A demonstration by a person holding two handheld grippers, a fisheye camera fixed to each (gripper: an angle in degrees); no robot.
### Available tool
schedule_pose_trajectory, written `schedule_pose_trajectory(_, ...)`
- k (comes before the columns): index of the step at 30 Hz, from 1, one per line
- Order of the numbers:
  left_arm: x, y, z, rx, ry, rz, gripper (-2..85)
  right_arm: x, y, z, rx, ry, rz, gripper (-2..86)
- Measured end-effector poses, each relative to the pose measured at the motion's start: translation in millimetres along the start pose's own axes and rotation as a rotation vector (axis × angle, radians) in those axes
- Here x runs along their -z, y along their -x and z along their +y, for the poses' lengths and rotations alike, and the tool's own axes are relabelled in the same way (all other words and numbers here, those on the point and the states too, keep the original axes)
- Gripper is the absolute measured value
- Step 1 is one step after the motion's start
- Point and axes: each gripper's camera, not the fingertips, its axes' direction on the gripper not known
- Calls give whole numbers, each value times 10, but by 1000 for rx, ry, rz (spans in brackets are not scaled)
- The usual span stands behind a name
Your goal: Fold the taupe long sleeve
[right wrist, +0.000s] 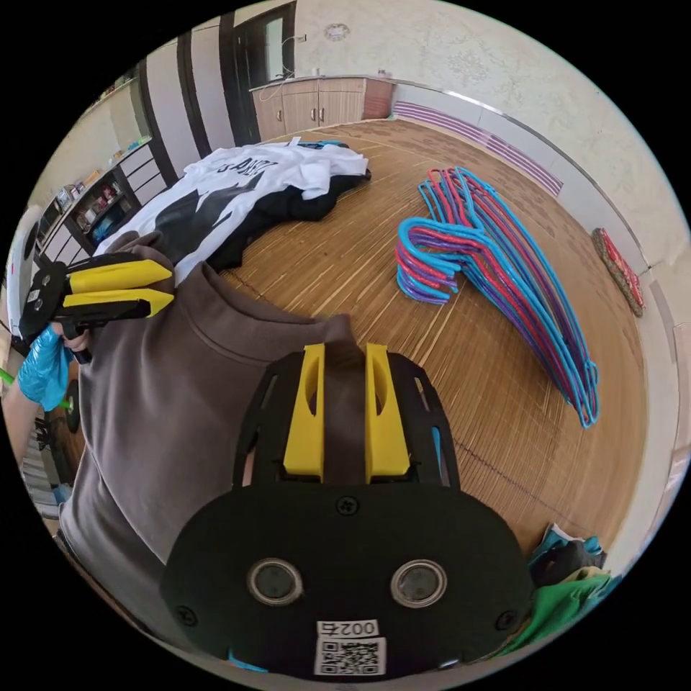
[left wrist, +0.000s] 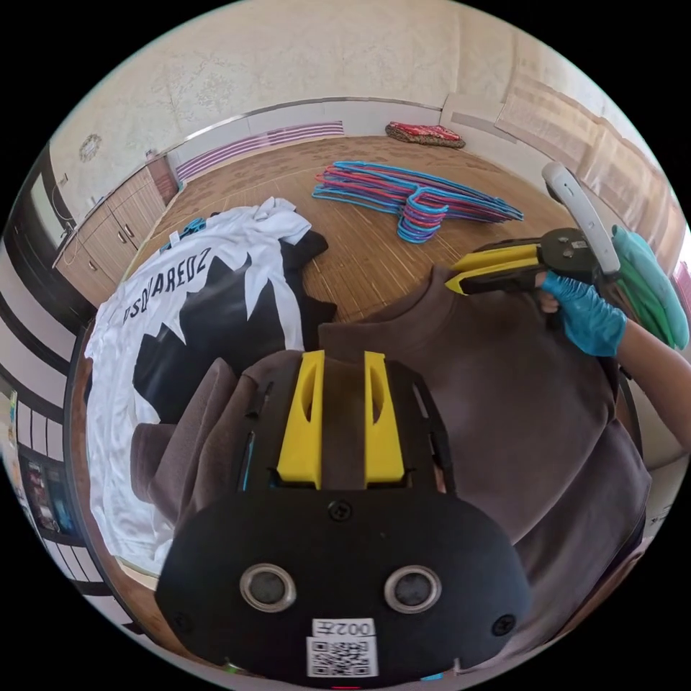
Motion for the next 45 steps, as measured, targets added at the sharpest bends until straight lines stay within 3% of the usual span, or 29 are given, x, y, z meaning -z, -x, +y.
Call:
schedule_pose_trajectory(3, -29, 7, -203, -1, 37, -8, 47, 27, 12, -130, -16, 13, 82, 78)
schedule_pose_trajectory(10, -350, 146, -595, 29, 162, -28, 47, 205, -81, -316, -4, -31, -27, 83)
schedule_pose_trajectory(19, -516, 236, -709, -7, 106, -90, 41, 219, -73, -595, -25, 30, 32, 83)
schedule_pose_trajectory(25, -527, 473, -653, 58, 103, -16, 50, 276, -80, -706, -43, 14, 35, 82)
schedule_pose_trajectory(29, -205, 482, -493, 23, 21, -1, 61, 377, -202, -770, -88, 36, -45, 84)
schedule_pose_trajectory(37, 691, 951, 46, 38, -156, -132, 62, 893, 85, -586, 69, -62, -113, 72)
schedule_pose_trajectory(45, 653, 1825, 819, 267, -43, -295, 67, 1052, 593, -244, 225, 4, -139, 69)
